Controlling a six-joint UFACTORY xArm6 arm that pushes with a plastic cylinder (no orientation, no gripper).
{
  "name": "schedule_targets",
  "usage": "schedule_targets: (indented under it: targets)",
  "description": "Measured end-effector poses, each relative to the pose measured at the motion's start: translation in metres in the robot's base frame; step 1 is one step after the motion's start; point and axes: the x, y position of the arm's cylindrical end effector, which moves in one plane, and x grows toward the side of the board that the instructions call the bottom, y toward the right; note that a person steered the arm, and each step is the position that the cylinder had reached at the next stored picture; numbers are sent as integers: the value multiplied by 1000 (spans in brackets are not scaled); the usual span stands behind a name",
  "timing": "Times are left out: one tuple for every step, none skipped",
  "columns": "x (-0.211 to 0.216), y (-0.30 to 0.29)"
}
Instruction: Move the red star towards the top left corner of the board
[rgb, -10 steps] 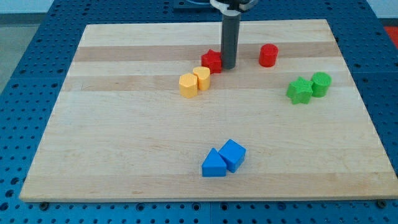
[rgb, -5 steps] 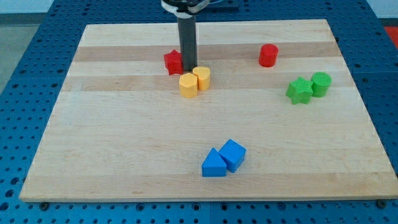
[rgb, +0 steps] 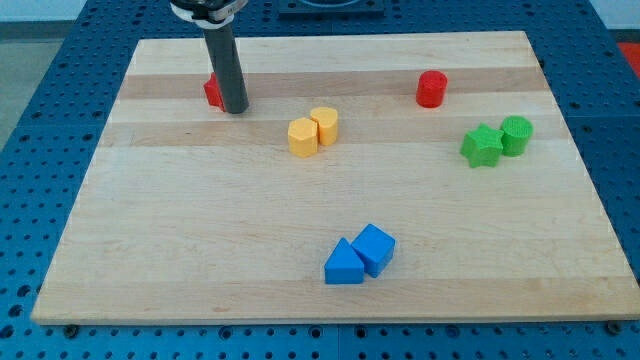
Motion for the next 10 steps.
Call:
schedule_targets:
  targets:
    - [-24,0]
    - [-42,-12]
    - [-43,-38]
    - [-43,-62]
    - [-36,-81]
    - [-15,-89]
    - [-12,-105]
    - [-20,-115]
    - [-37,-115]
    - [-49,-115]
